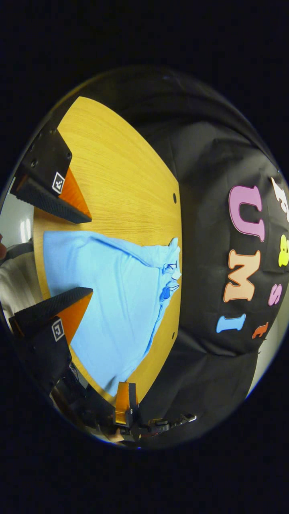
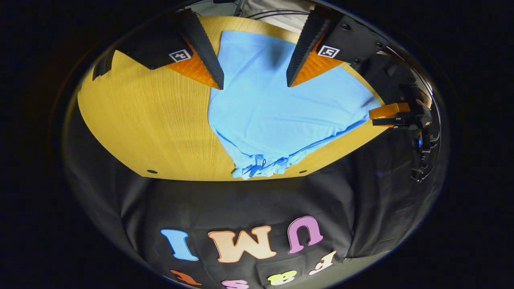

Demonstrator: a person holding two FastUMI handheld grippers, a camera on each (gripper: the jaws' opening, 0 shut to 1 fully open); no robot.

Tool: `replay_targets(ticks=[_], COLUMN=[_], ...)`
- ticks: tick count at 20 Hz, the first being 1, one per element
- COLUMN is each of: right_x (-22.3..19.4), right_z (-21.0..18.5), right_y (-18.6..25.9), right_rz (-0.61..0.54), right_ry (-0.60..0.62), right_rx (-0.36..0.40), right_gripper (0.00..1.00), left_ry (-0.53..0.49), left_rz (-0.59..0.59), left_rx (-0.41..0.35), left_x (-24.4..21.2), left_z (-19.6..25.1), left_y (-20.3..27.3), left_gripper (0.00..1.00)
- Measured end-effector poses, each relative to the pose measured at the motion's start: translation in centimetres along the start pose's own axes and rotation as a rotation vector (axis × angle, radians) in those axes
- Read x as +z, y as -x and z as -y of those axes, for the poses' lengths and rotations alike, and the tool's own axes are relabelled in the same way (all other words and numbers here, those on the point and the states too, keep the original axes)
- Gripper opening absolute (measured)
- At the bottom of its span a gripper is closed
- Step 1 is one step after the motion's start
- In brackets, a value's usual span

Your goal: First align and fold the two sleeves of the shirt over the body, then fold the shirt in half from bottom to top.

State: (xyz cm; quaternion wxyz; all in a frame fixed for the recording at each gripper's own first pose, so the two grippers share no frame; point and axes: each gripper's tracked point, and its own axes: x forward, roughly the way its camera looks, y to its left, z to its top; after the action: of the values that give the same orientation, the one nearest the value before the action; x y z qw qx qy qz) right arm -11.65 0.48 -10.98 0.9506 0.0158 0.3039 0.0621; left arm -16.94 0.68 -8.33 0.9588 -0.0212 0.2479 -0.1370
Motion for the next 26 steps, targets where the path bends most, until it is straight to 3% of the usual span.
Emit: replay_targets(ticks=[3, 5, 6, 7, 12, 14, 16, 17, 18, 21, 22, 23, 24, 25, 26], right_x=[-1.0, -1.8, -1.9, -1.7, -2.3, -2.2, -2.2, -2.3, -2.3, -2.4, -2.4, -2.5, -2.4, -2.4, -2.5], right_z=[0.0, 0.1, 0.2, 0.2, -0.2, -0.4, -0.5, -0.6, -0.8, -1.6, -1.8, -2.6, -3.1, -3.3, -3.8], right_y=[0.2, 0.1, 0.1, 0.2, -0.1, -0.3, -0.4, -0.5, -0.5, -0.9, -0.9, -0.9, -1.0, -1.2, -1.2], right_rz=[-0.003, -0.016, -0.014, -0.006, 0.003, 0.011, 0.019, 0.022, 0.024, 0.034, 0.036, 0.032, 0.036, 0.038, 0.041], right_ry=[0.007, 0.012, 0.011, 0.008, 0.099, 0.082, 0.082, 0.089, 0.088, 0.094, 0.117, 0.123, 0.12, 0.129, 0.131], right_rx=[-0.016, -0.027, -0.031, -0.035, -0.067, -0.064, -0.062, -0.058, -0.054, -0.034, -0.037, -0.012, -0.002, 0.008, 0.018], right_gripper=[0.93, 0.98, 0.94, 0.98, 0.98, 0.99, 0.97, 0.91, 0.95, 0.87, 0.68, 0.68, 0.56, 0.44, 0.33], left_ry=[-0.007, -0.002, 0.001, 0.0, -0.029, -0.043, -0.047, -0.045, -0.038, -0.044, -0.054, -0.056, -0.052, -0.042, -0.04], left_rz=[-0.007, -0.007, -0.005, -0.003, 0.019, 0.024, 0.021, 0.023, 0.023, 0.047, 0.052, 0.055, 0.055, 0.062, 0.069], left_rx=[0.017, 0.019, 0.023, 0.026, 0.04, 0.036, 0.032, 0.027, 0.022, 0.0, -0.01, -0.024, -0.04, -0.053, -0.063], left_x=[-0.7, -0.9, -0.9, -0.9, -1.0, -1.1, -1.1, -1.1, -1.0, -1.1, -1.0, -1.1, -1.1, -1.1, -1.1], left_z=[0.0, 0.1, 0.1, 0.0, 0.1, 0.4, 0.6, 0.7, 0.9, 1.7, 2.1, 2.4, 2.9, 3.1, 3.3], left_y=[0.1, -0.1, -0.2, -0.3, -0.5, -0.7, -0.7, -0.6, -0.7, -0.8, -0.8, -0.9, -1.1, -1.0, -0.9], left_gripper=[0.96, 0.96, 0.96, 0.96, 0.95, 0.96, 0.9, 0.89, 0.86, 0.7, 0.55, 0.5, 0.35, 0.28, 0.12])
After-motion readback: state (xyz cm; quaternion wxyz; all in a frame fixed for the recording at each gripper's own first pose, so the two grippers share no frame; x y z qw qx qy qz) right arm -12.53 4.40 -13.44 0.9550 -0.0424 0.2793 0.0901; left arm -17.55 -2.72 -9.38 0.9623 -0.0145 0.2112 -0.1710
